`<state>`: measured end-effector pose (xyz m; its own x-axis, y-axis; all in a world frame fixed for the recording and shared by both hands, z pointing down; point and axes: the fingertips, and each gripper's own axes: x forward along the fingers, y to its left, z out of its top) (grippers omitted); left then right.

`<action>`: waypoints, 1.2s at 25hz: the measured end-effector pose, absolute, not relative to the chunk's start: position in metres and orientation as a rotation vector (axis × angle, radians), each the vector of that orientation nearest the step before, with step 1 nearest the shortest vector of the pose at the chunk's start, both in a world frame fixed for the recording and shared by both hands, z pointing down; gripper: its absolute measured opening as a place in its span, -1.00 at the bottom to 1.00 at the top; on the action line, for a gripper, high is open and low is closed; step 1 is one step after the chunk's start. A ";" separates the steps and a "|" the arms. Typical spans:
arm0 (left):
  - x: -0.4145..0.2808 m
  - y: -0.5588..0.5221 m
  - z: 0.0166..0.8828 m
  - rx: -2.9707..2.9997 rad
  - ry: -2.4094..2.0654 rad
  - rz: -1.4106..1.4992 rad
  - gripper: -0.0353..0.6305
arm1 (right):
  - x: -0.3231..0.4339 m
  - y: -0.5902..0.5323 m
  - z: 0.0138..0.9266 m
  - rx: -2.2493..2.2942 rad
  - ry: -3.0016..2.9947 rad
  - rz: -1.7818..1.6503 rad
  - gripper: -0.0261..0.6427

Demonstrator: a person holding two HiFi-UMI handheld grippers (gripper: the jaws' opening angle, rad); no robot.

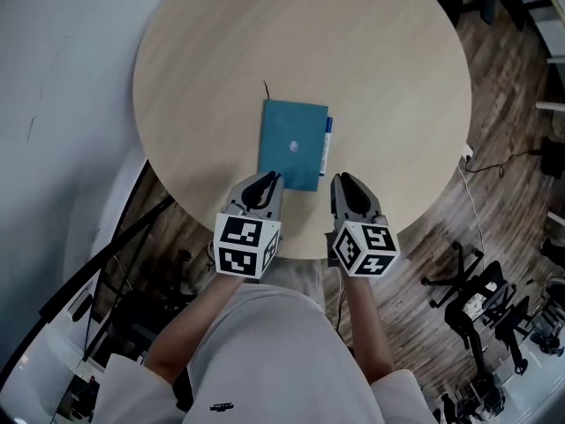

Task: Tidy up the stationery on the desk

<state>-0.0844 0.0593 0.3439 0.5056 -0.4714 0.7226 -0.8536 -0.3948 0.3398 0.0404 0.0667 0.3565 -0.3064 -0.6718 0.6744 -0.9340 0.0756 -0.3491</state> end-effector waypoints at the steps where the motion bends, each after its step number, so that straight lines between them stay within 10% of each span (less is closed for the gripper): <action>1: -0.084 0.060 0.336 2.050 -1.078 0.685 -0.76 | 0.039 0.066 0.347 1.601 -2.038 1.072 -0.71; 30: -0.068 0.093 0.139 2.427 -1.031 0.465 -0.78 | -0.007 0.109 0.138 1.675 -2.358 0.642 -0.78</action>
